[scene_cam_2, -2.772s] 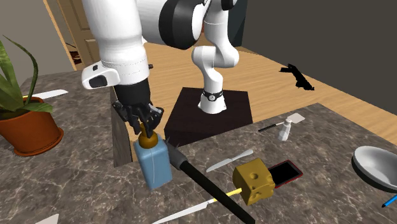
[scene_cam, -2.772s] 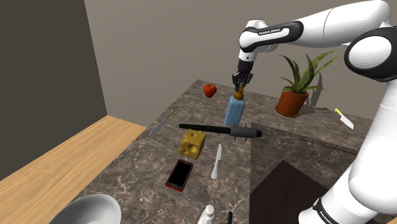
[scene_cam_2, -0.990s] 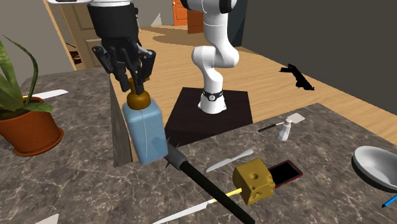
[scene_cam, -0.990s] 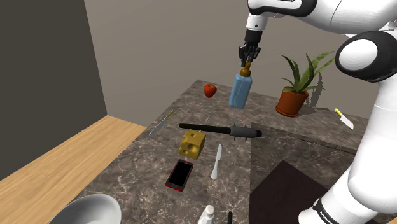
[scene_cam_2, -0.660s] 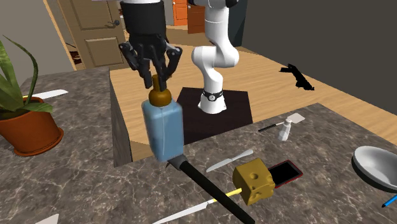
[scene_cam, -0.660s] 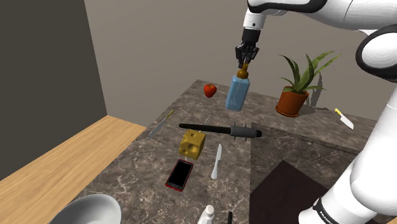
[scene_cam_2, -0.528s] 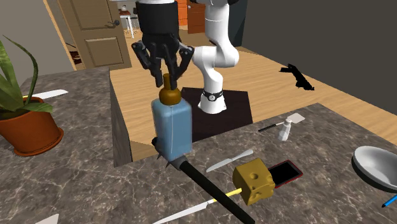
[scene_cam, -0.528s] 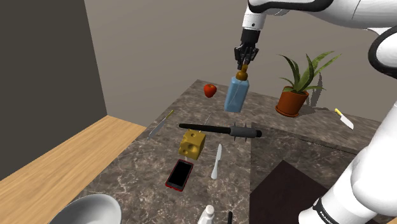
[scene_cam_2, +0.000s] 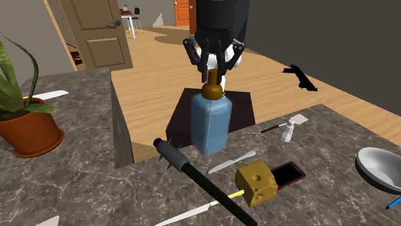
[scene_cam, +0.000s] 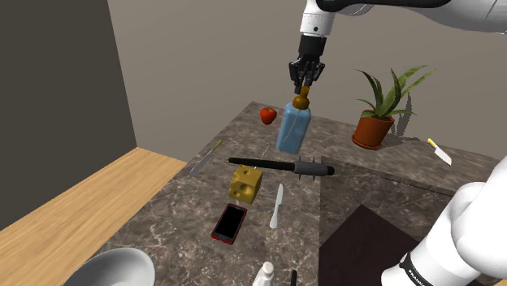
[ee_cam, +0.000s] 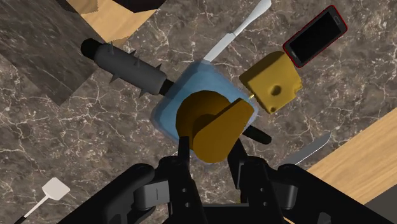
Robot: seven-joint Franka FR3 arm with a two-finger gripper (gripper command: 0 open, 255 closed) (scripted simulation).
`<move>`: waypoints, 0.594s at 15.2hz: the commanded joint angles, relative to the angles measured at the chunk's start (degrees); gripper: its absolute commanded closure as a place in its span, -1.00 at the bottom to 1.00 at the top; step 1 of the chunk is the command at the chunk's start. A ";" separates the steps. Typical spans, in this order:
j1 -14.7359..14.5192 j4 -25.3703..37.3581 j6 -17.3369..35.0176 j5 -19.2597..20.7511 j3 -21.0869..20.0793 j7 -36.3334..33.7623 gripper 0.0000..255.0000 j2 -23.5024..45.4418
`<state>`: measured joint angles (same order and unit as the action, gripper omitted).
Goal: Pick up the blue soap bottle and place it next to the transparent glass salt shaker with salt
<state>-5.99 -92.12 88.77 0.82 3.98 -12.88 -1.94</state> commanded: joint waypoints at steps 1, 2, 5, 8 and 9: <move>-1.24 -2.19 0.52 -0.02 -1.34 -2.69 1.00 -1.64; -1.86 -2.94 0.60 -0.08 -2.07 -4.04 1.00 -2.29; -3.70 -4.75 0.77 -0.36 -4.30 -8.10 1.00 -3.89; -5.54 -5.92 0.85 -0.75 -6.58 -12.20 1.00 -4.95; -6.15 -6.18 0.87 -0.89 -7.35 -13.57 1.00 -5.19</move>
<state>-11.62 -97.54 89.49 0.06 -2.72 -25.19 -6.49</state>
